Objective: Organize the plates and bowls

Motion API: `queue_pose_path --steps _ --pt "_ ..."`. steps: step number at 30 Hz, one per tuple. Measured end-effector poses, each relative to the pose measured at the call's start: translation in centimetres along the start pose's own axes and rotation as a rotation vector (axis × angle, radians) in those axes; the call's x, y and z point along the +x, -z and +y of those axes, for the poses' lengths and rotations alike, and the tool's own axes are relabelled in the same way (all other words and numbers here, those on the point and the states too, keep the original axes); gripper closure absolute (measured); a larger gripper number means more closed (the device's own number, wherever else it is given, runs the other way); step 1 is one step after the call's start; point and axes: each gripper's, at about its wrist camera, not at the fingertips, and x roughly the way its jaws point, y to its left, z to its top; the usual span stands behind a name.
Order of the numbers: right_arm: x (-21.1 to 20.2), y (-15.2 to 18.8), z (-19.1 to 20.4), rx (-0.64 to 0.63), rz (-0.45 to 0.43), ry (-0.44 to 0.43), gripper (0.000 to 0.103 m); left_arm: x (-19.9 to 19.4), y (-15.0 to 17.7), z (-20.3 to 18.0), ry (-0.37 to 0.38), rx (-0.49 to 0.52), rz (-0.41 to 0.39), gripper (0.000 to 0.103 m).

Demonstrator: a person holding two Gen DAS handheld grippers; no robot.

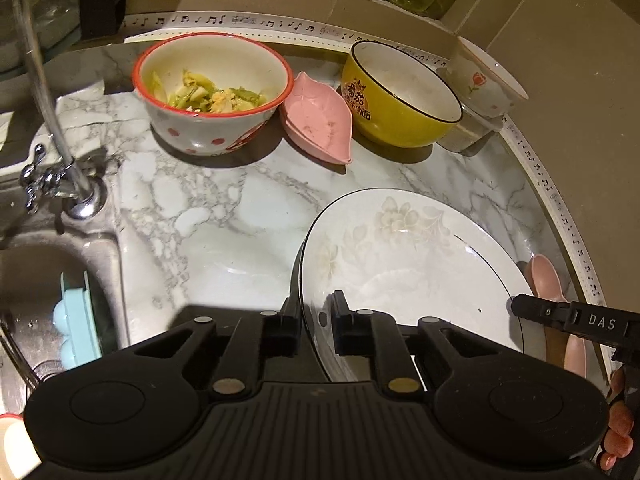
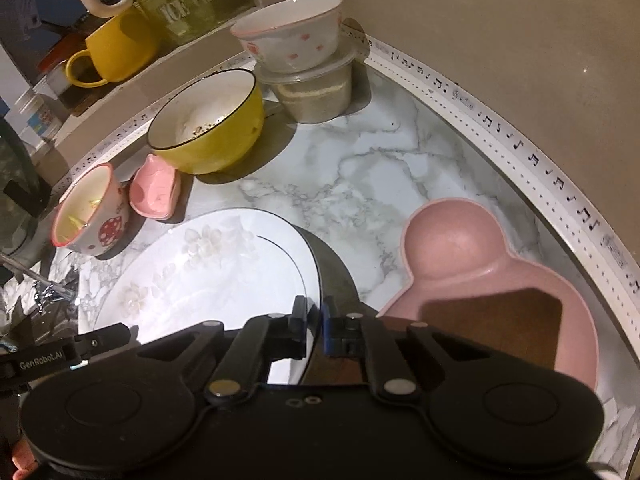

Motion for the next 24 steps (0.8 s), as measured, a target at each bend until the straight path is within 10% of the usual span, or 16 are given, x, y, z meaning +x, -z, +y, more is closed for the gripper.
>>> queue_pose_path --steps 24 --pt "-11.7 12.1 0.9 -0.029 -0.032 -0.095 0.096 -12.6 9.7 1.6 0.08 0.109 -0.044 0.089"
